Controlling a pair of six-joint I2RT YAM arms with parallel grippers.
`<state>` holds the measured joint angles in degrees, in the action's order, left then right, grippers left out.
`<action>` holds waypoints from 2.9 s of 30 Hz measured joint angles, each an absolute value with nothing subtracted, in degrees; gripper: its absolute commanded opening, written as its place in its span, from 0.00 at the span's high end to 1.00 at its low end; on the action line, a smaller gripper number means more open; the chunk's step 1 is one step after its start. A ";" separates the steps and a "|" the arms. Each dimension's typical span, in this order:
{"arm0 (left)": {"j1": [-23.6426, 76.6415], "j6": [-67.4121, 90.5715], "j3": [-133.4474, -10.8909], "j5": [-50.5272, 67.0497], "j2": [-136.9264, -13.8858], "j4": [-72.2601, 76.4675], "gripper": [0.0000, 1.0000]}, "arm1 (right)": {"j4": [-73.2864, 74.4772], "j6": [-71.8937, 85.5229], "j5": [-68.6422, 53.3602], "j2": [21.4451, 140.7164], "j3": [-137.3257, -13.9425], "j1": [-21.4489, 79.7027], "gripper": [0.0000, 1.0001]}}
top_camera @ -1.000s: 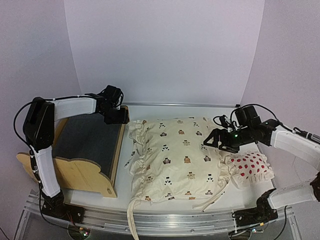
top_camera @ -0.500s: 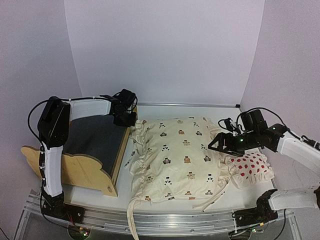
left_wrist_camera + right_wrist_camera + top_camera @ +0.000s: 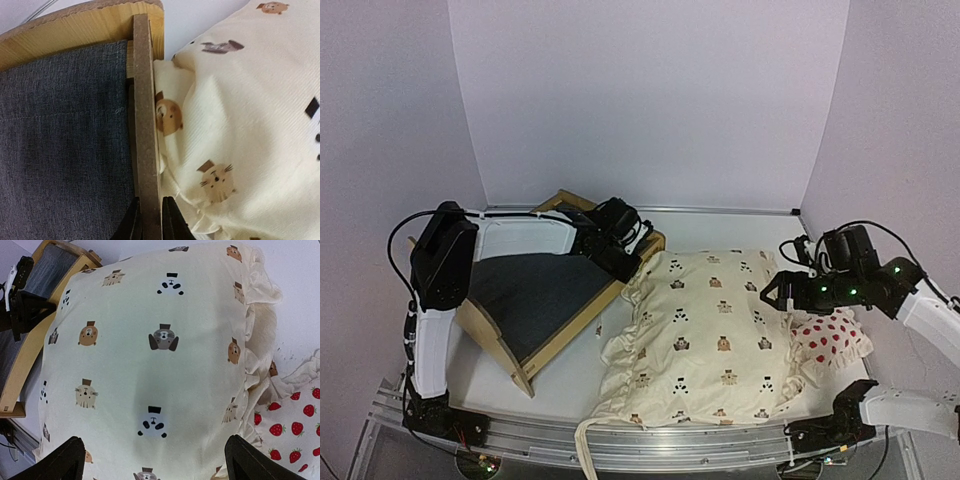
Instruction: Set up the pet bed
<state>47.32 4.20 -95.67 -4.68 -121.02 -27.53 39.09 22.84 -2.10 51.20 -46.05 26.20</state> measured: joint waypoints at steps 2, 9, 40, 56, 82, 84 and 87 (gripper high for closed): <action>47.93 1.80 -93.43 -4.30 -119.93 -27.50 0.49 | 39.48 22.52 -1.74 51.95 -46.27 26.20 0.02; 50.16 2.16 -87.02 -6.99 -113.99 -28.81 0.18 | 38.92 20.40 -6.17 65.26 -56.16 26.20 0.02; 55.35 34.85 -78.14 -21.26 -73.12 -59.69 0.23 | 29.08 -3.65 -7.70 138.31 -123.92 34.38 0.20; 55.35 36.29 -73.38 -22.76 -70.66 -59.01 0.26 | 21.70 -11.66 -4.67 147.55 -132.82 34.91 1.00; 53.87 34.52 -78.65 -32.82 -80.40 -50.57 0.19 | 6.52 9.64 22.92 123.44 -90.68 34.17 1.00; 52.98 34.51 -78.50 -32.44 -80.60 -49.47 0.19 | 5.92 11.38 24.59 121.56 -87.74 34.02 1.00; 51.80 34.47 -77.90 -31.53 -80.98 -47.87 0.19 | 5.68 13.93 26.36 119.18 -84.28 33.86 1.00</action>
